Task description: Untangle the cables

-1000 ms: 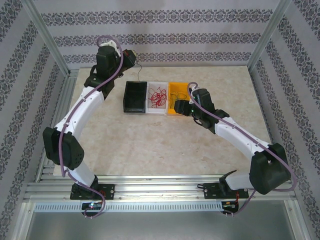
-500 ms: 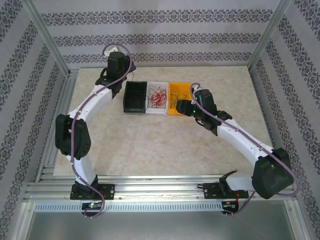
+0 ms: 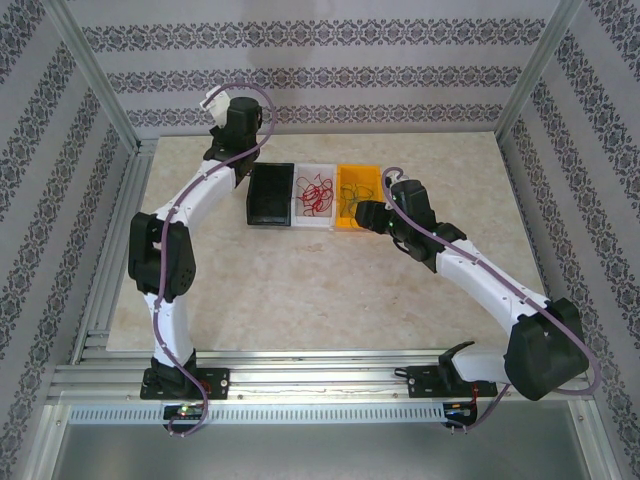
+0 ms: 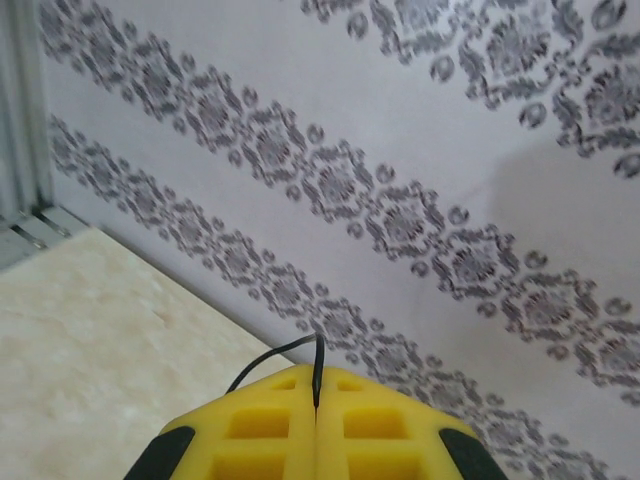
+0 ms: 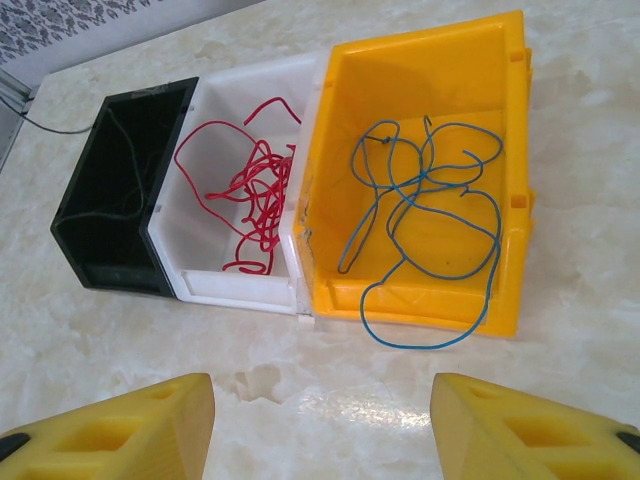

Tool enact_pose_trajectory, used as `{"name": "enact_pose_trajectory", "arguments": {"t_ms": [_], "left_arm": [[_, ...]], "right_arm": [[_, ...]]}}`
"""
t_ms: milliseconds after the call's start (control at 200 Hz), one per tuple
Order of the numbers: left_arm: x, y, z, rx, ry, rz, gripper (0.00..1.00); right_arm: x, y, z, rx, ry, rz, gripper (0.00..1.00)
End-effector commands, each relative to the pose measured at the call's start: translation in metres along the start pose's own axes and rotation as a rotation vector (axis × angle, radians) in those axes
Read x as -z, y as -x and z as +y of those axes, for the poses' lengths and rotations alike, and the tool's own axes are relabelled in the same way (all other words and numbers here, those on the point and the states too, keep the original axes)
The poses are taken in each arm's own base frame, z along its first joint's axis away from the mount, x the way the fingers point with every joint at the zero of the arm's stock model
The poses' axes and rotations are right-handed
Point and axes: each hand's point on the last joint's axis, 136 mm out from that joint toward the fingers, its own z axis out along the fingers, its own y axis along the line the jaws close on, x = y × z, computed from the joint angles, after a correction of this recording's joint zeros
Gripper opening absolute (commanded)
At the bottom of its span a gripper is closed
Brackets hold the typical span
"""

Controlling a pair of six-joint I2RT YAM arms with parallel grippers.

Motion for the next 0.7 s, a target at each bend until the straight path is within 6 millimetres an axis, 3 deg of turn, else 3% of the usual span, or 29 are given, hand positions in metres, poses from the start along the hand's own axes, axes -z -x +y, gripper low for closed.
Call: {"name": "enact_pose_trajectory", "arguments": {"t_ms": [0, 185, 410, 695], "left_arm": [[0.018, 0.040, 0.005, -0.023, 0.042, -0.126, 0.00], [0.026, 0.020, -0.012, -0.184, 0.025, -0.130, 0.00], [0.048, -0.026, -0.035, -0.409, 0.026, -0.113, 0.00], [0.058, -0.102, -0.020, -0.407, -0.027, 0.119, 0.00]], "right_arm": [[0.000, 0.004, -0.005, 0.003, -0.021, -0.003, 0.60], [-0.004, 0.005, -0.003, -0.004, -0.017, -0.001, 0.60], [-0.002, 0.000, -0.009, -0.010, -0.030, 0.004, 0.60], [0.001, -0.002, -0.018, -0.025, -0.045, -0.002, 0.60]]}}
